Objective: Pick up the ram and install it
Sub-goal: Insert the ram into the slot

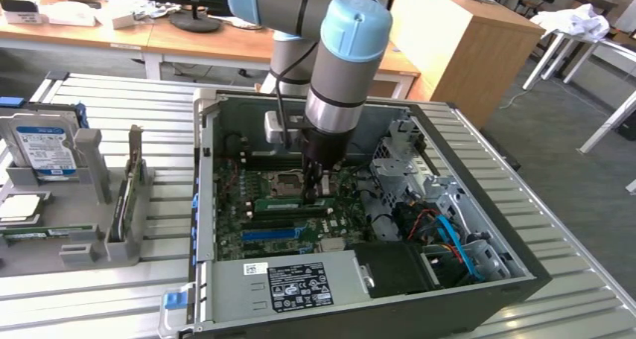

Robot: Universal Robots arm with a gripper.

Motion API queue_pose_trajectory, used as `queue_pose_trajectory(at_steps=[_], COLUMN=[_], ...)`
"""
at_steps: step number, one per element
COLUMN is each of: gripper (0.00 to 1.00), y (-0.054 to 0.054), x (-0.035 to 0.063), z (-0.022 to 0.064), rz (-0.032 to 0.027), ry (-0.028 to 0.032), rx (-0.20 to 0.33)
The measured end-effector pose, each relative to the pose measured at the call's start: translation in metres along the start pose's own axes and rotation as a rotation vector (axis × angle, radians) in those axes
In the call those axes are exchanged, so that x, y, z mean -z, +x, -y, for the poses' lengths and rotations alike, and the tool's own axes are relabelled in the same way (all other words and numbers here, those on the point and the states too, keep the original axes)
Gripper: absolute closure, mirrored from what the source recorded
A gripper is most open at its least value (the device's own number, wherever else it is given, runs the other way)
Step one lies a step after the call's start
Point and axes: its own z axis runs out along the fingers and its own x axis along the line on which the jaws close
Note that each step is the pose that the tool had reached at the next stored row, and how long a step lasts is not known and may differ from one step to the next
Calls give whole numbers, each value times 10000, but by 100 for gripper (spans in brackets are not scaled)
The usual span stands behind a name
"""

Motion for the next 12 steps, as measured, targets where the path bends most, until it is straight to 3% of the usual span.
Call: queue_pose_trajectory(at_steps=[12], gripper=[88], y=[-17], x=[-43], z=[-2], rz=[1], ry=[0], rx=[0])
